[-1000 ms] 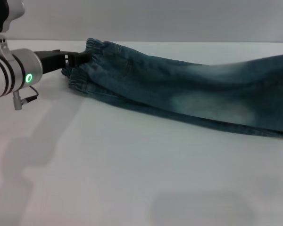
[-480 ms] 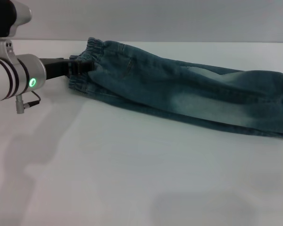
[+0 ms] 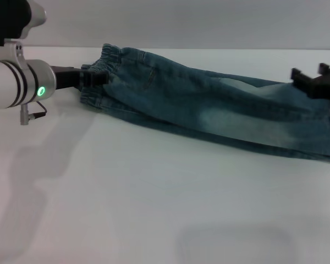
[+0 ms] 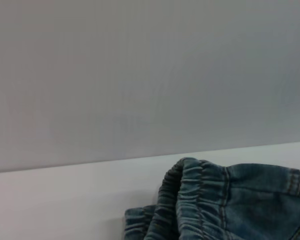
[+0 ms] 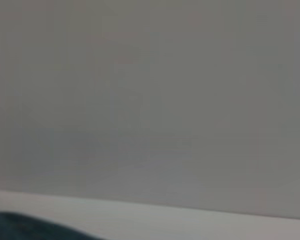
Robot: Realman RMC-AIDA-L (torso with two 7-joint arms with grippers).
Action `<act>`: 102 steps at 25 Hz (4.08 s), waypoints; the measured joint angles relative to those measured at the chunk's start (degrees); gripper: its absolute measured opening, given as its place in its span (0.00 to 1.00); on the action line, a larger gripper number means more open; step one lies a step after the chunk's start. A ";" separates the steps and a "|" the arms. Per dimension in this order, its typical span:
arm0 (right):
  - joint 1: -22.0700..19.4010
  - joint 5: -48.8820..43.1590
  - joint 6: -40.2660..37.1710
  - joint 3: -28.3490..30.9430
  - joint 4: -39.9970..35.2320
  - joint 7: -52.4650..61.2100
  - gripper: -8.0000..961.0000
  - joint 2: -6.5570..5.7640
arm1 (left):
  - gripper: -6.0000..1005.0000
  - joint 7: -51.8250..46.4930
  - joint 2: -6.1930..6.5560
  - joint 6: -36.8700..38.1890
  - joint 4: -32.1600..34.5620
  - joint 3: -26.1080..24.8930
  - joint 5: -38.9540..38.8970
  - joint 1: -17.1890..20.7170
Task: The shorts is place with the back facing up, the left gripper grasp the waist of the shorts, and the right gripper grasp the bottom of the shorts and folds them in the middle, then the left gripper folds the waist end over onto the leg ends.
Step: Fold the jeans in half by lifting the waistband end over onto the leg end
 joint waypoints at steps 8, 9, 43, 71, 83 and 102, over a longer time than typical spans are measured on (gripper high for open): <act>-0.60 0.46 0.09 -6.26 -1.64 0.14 0.66 0.23 | 0.80 3.85 -0.08 0.54 12.35 -3.66 -0.37 -7.97; -0.60 0.48 0.05 -6.97 -1.78 0.14 0.66 0.26 | 0.80 3.98 -0.10 0.78 13.16 -3.67 -0.40 -8.47; -0.12 0.59 3.07 -8.33 -3.37 0.41 0.66 0.09 | 0.72 4.97 -0.25 9.14 21.20 -4.28 -3.92 -10.13; -2.27 0.58 6.65 -8.16 -4.37 1.05 0.66 0.18 | 0.00 4.61 -0.46 10.96 7.15 4.16 -8.55 0.31; -0.05 0.58 7.56 -10.25 -3.73 0.66 0.65 0.08 | 0.01 3.84 -0.44 8.86 -6.80 7.13 -8.65 8.26; 11.75 3.53 5.36 -11.58 10.86 1.93 0.31 -0.10 | 0.01 4.01 -0.13 5.01 -23.71 11.40 -7.98 18.69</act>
